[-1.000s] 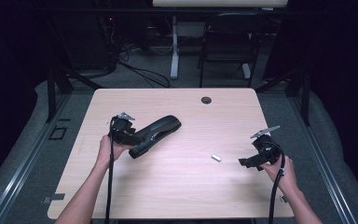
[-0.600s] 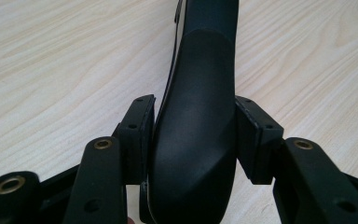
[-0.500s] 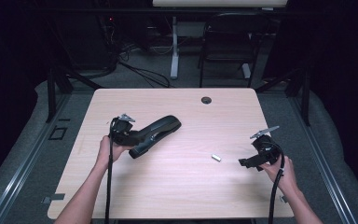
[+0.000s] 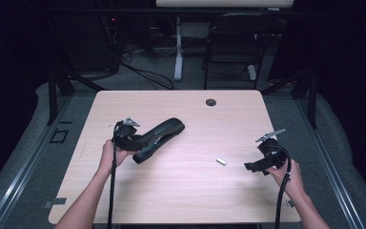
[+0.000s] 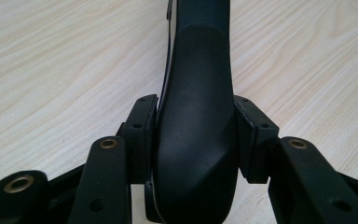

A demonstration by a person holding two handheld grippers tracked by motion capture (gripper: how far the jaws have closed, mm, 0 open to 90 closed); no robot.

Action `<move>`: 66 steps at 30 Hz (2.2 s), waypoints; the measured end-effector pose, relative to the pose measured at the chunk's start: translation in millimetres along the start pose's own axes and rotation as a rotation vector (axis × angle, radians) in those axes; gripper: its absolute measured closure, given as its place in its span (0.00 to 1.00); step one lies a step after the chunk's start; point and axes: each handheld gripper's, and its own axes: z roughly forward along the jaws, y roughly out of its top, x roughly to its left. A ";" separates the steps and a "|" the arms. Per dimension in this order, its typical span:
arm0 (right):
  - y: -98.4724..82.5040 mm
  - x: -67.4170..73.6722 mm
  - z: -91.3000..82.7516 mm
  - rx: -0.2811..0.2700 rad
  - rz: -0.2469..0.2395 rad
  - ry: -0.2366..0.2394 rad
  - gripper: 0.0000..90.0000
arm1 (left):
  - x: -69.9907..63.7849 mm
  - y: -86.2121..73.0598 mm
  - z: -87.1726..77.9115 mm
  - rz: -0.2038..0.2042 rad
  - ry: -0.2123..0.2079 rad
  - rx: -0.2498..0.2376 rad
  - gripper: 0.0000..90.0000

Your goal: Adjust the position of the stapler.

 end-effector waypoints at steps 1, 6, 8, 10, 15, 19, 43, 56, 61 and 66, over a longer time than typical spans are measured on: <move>-0.2 -0.2 -0.2 0.001 -0.001 -0.004 0.05 | -0.7 -0.4 0.0 -0.003 0.004 -0.003 0.61; -0.8 -0.8 -0.5 -0.004 0.004 -0.002 0.05 | -2.5 -0.4 0.0 -0.013 0.007 -0.003 0.61; -1.2 -1.4 -0.6 -0.003 0.003 -0.003 0.05 | -3.5 -0.7 -0.3 -0.019 0.007 -0.001 0.62; -1.2 -1.4 -0.7 -0.003 0.003 -0.003 0.05 | -4.1 -1.3 -0.3 -0.021 0.012 -0.005 0.62; -2.0 -1.8 -2.1 0.004 -0.006 -0.011 0.05 | -6.5 -2.7 -1.5 -0.029 0.029 -0.004 0.62; -2.0 -0.3 -1.6 -0.006 0.003 -0.008 0.05 | -7.2 -3.0 -1.9 -0.039 0.028 -0.003 0.62; -2.7 0.2 -2.1 -0.004 0.001 -0.006 0.07 | -21.0 -11.8 -11.4 -0.097 0.078 0.030 0.62; -2.5 1.7 -2.5 -0.008 -0.006 -0.005 0.08 | -30.2 -15.6 -15.9 -0.131 0.093 0.054 0.62; -2.3 2.1 -2.0 -0.004 -0.006 -0.003 0.08 | -32.3 -15.9 -16.5 -0.140 0.092 0.059 0.62; -2.3 1.4 -2.2 0.011 -0.020 -0.010 0.08 | -34.7 -16.5 -17.9 -0.148 0.083 0.072 0.62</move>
